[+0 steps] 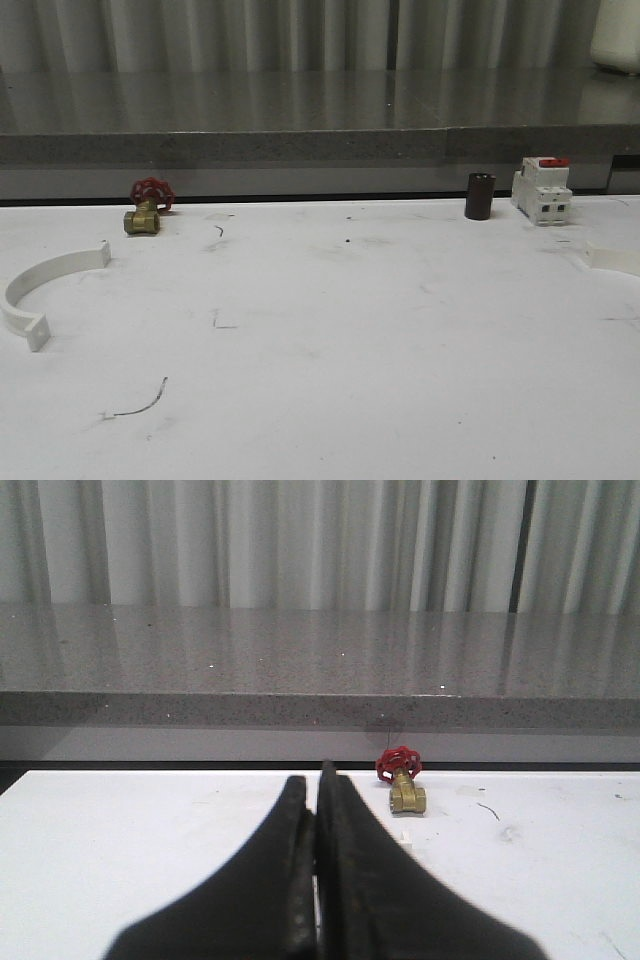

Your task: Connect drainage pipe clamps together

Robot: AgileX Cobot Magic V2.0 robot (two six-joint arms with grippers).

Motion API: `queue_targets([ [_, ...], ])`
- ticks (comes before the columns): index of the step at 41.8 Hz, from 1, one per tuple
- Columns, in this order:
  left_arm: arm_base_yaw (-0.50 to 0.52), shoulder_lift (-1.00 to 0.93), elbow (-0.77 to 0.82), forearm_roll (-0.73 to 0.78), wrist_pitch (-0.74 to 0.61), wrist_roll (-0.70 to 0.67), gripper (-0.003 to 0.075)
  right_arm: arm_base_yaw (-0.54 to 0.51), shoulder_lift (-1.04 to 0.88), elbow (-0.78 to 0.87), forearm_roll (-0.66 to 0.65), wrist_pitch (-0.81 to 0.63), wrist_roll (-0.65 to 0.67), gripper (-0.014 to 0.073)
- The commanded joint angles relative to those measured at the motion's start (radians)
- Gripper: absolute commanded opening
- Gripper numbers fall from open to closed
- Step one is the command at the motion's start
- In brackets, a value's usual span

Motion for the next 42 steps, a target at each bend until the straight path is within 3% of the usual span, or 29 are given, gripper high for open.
queue_targets([
  [1, -0.006, -0.013, 0.021, -0.001, -0.075, -0.008, -0.002, -0.002, -0.015, -0.005, -0.006, -0.084, -0.004, -0.0116],
  [20, -0.006, -0.013, 0.021, -0.001, -0.075, -0.008, -0.002, -0.002, -0.015, -0.005, -0.006, -0.084, -0.004, -0.0116],
  [27, -0.006, -0.013, 0.019, -0.001, -0.121, -0.008, -0.002, -0.002, -0.015, -0.02, 0.01, -0.147, -0.004, -0.0116],
  [34, -0.006, -0.006, -0.079, -0.005, -0.137, -0.008, -0.002, -0.002, -0.015, -0.158, 0.029, -0.008, -0.004, -0.0116],
  [42, -0.006, 0.074, -0.328, -0.005, 0.038, -0.008, -0.002, -0.002, 0.043, -0.396, 0.008, 0.235, -0.004, -0.0116],
])
